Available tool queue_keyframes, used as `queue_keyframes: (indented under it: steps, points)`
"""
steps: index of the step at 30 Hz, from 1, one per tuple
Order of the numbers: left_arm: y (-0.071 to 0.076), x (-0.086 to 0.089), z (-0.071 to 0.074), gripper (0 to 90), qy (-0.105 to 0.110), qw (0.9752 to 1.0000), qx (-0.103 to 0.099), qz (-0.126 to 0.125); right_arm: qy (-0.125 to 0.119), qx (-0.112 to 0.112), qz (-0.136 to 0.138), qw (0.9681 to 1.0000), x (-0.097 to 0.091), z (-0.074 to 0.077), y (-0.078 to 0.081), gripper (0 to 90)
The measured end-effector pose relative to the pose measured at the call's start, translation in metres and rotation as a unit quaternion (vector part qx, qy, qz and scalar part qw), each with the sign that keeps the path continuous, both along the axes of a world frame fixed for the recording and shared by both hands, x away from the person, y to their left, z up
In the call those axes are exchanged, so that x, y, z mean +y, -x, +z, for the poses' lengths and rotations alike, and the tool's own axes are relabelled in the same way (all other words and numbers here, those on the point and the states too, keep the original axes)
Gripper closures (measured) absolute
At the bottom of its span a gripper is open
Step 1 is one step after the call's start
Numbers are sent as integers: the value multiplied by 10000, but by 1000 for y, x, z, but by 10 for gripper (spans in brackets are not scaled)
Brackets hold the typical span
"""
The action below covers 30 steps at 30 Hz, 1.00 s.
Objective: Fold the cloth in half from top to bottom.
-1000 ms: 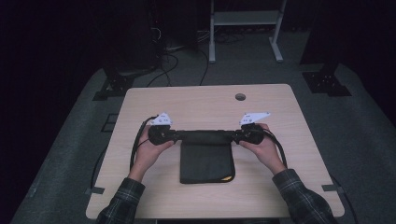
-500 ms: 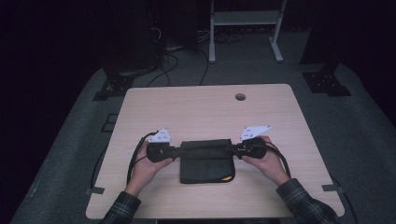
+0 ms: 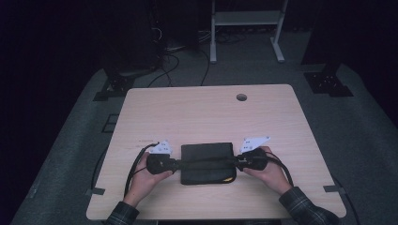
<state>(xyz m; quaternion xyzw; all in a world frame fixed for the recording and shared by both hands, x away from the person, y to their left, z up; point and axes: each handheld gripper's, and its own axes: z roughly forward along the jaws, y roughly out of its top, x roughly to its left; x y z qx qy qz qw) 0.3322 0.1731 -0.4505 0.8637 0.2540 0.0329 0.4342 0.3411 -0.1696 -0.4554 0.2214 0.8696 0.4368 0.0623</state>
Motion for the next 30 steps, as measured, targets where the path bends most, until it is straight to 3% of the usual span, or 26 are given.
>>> queue_keyframes:
  steps: [6, 9, 14, 18, 24, 30]
  points:
    - [5, 0, -9, 800, -227, 9997, 83, -35, 84, 69, 95, 9999, 1, -7, 8, 775]
    - [9, -2, -12, 765, -305, 9995, 72, -18, 129, 167, 98, 9997, 0, -10, 12, 720]
    - [17, 2, -3, 657, -135, 9999, -6, -9, 38, 151, 116, 9998, -8, -5, 21, 659]
    - [27, 11, 3, 645, 29, 10000, -46, -17, -123, 118, 111, 9998, -21, 4, 32, 663]
    - [31, 19, 10, 765, 132, 9998, -111, 59, -342, -10, -80, 9994, -38, 15, 40, 780]
    - [17, 15, 16, 774, 210, 9994, -247, 131, -513, -105, -105, 9986, -34, 25, 27, 764]
